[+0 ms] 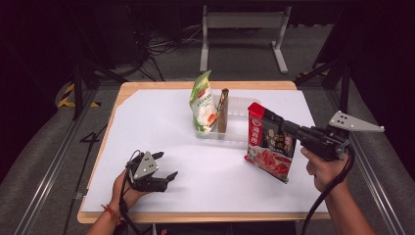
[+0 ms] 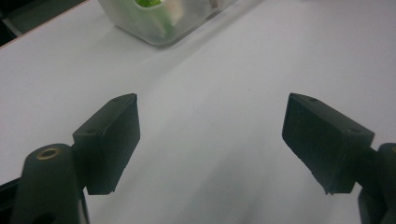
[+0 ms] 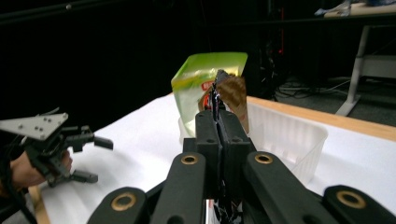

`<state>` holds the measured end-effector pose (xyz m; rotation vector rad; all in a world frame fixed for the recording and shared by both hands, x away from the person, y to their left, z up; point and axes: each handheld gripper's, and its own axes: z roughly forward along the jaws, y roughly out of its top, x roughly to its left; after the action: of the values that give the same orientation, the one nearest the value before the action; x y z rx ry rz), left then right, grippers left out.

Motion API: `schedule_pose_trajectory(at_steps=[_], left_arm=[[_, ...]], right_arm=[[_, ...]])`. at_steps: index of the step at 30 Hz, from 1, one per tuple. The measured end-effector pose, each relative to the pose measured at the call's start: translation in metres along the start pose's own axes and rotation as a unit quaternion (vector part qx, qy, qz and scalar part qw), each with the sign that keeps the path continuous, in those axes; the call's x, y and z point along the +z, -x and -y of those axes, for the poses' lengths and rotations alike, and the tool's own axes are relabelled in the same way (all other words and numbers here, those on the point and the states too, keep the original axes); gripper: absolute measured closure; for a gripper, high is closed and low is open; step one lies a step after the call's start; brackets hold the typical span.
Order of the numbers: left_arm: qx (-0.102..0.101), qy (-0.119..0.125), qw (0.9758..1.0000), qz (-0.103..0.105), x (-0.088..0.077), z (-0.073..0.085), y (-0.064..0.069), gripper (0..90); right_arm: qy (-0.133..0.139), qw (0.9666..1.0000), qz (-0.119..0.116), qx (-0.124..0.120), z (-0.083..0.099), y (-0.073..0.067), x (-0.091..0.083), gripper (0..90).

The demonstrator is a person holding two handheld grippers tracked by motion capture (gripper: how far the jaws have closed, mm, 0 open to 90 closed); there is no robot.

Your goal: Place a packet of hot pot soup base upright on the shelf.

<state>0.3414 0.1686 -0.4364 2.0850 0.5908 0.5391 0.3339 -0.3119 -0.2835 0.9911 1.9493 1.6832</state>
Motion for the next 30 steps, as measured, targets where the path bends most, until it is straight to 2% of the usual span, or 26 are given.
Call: schedule_pose_trajectory(at_steps=[7, 17, 21, 30], left_arm=[[-0.004, 0.004, 1.0000, 0.000, -0.001, 0.000, -0.001, 19.9], [-0.015, 0.012, 0.9998, 0.001, -0.003, 0.001, -0.006, 19.7], [-0.020, 0.014, 0.9997, 0.003, -0.004, 0.001, -0.006, 19.8], [-0.022, 0.017, 0.9996, 0.002, -0.005, 0.001, -0.006, 19.7]], right_arm=[[0.021, 0.9997, 0.013, 0.005, -0.012, 0.004, 0.001, 88.4], [0.033, 0.9993, 0.019, -0.005, -0.028, 0.003, 0.007, 88.4], [0.039, 0.9990, 0.020, 0.003, -0.037, 0.006, 0.013, 88.4], [0.033, 0.9988, 0.035, -0.008, -0.053, 0.006, 0.033, 88.3]])
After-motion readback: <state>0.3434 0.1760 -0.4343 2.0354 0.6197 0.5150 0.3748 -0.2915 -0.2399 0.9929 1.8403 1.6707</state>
